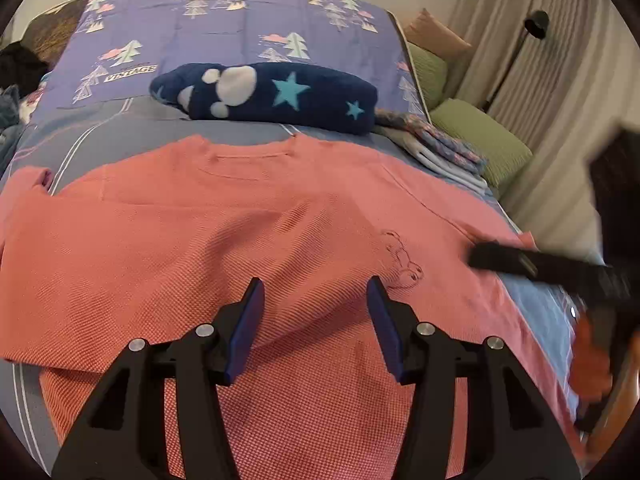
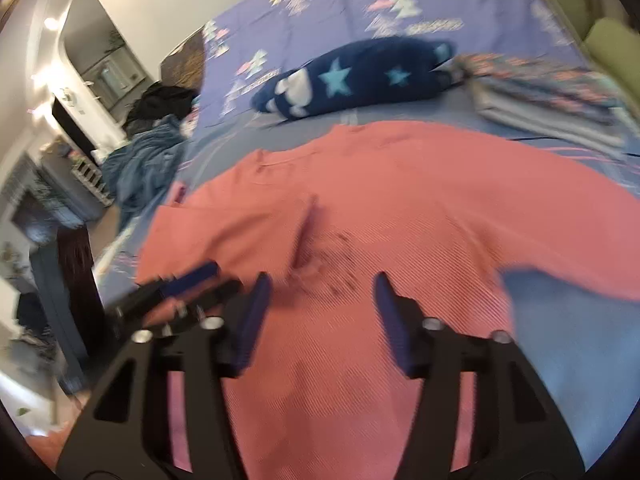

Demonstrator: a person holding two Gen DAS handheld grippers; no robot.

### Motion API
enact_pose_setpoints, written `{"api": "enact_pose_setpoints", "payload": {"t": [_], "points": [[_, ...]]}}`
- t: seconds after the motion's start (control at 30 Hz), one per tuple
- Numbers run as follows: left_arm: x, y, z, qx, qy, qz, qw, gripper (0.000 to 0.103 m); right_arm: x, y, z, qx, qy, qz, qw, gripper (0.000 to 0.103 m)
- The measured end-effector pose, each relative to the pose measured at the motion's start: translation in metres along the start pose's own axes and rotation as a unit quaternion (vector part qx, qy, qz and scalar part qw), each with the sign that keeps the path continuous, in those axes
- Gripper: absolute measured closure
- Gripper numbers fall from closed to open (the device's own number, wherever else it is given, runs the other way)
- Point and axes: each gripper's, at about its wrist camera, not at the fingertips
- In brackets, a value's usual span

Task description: Fold small clothes

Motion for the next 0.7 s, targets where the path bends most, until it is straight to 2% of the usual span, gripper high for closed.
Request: {"api": "enact_pose_setpoints", "payload": {"t": [0.07, 0.1, 0.2, 0.3, 0.33, 0.37, 0.4, 0.43, 0.5, 0.57, 0.6, 0.67, 0.7], "points": [[-0.002, 0.0, -0.002, 0.003, -0.01, -0.001, 0.9999, 0.049, -0.002, -0.023, 0.015, 0.026, -0.016, 0.018, 0.999, 0.047], [-0.003, 0.0, -0.003, 0.004, -0.014, -0.001, 0.9999, 0.049, -0.005, -0.037, 0.022, 0.043, -0.032, 0.03, 0.998, 0.039], [-0.002, -0.002, -0.004, 0.01, -0.011, -0.01, 0.9998, 0.049, -0.01, -0.073, 0.038, 0.08, -0.07, 0.063, 0.992, 0.031], [-0.002, -0.009, -0.005, 0.021, -0.011, -0.028, 0.9993, 0.049, -0.005, -0.097, 0.043, 0.095, -0.069, 0.061, 0.991, 0.03], [-0.002, -0.011, -0.006, 0.026, -0.011, -0.029, 0.9992, 0.049, -0.002, -0.102, 0.045, 0.093, -0.064, 0.062, 0.992, 0.037], [-0.002, -0.013, -0.006, 0.031, -0.009, -0.029, 0.9991, 0.049, 0.003, -0.106, 0.046, 0.094, -0.055, 0.066, 0.992, 0.084], [0.0, -0.015, -0.006, 0.035, -0.004, -0.031, 0.9989, 0.05, 0.004, -0.108, 0.046, 0.1, -0.054, 0.068, 0.991, 0.096], [0.002, -0.013, -0.006, 0.032, 0.001, -0.033, 0.9989, 0.051, 0.005, -0.105, 0.047, 0.098, -0.067, 0.072, 0.99, 0.096], [0.004, -0.005, -0.002, 0.014, 0.01, -0.036, 0.9992, 0.051, 0.011, -0.081, 0.054, 0.058, -0.057, 0.078, 0.994, 0.096], [0.003, 0.008, 0.004, -0.01, 0.013, -0.041, 0.999, 0.05, 0.015, -0.046, 0.067, 0.003, -0.022, 0.043, 0.999, 0.096], [0.003, 0.015, 0.007, -0.021, 0.013, -0.044, 0.9987, 0.049, 0.014, -0.037, 0.072, -0.01, -0.012, 0.026, 1.0, 0.096], [0.001, 0.023, 0.011, -0.032, 0.009, -0.045, 0.9984, 0.042, 0.003, -0.027, 0.084, -0.022, -0.001, -0.011, 1.0, 0.094], [0.0, 0.026, 0.012, -0.034, 0.002, -0.037, 0.9987, 0.041, -0.006, -0.031, 0.089, -0.018, -0.009, -0.023, 1.0, 0.088]]}}
Point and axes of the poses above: each gripper's, at about its wrist camera, not at the fingertips, and y roughly against the way its jaws point, x to its left, z to its top, and after that the axes turned 7 degrees about -x, right-handed
